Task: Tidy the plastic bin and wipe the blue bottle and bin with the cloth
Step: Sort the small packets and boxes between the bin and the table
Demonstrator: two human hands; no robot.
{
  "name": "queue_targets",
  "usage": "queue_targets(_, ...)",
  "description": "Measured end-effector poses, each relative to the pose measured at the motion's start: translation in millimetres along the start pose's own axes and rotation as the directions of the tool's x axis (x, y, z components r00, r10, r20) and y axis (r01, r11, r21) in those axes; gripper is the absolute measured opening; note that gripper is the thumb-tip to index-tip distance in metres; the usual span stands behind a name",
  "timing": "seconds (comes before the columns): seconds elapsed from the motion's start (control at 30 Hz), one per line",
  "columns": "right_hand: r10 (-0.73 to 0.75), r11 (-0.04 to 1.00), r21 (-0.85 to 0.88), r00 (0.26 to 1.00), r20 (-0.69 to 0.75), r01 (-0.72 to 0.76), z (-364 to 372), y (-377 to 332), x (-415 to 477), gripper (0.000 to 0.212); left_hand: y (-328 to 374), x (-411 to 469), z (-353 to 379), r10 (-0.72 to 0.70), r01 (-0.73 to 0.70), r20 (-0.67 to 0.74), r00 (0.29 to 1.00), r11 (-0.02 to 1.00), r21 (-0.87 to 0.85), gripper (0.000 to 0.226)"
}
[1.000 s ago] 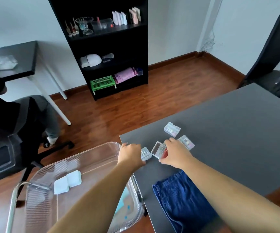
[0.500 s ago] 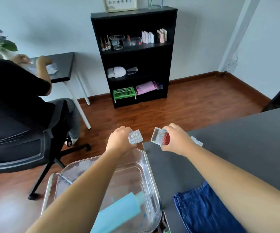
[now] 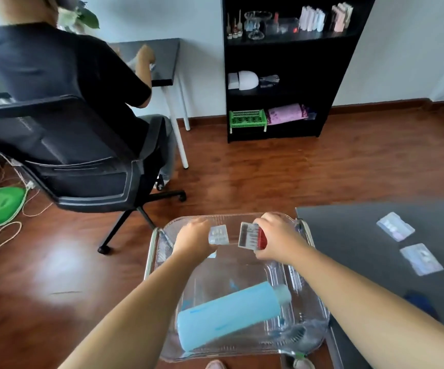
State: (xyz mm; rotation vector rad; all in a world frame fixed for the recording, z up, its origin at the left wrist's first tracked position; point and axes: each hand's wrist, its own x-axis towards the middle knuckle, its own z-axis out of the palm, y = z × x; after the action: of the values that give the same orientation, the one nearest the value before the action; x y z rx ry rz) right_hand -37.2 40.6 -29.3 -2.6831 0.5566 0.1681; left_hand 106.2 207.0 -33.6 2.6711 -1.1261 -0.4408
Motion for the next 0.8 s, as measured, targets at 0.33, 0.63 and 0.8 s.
queue_targets(0.33,0.086,0.996,-0.020,0.982,0.168,-0.084,70,26,34,0.057,-10,35,82,0.043,-0.046,0.052,0.998,0.998,0.054,0.041)
queue_targets(0.63,0.090,0.988,-0.142,0.975,0.201,-0.062,102,36,52,0.055,-16,49,118,0.089,-0.107,0.116,0.989,0.981,0.161,0.046)
queue_targets(0.8,0.087,0.982,-0.180,0.981,0.174,-0.055,109,36,55,0.057,-22,45,122,0.075,-0.091,0.111,0.991,0.984,0.153,0.053)
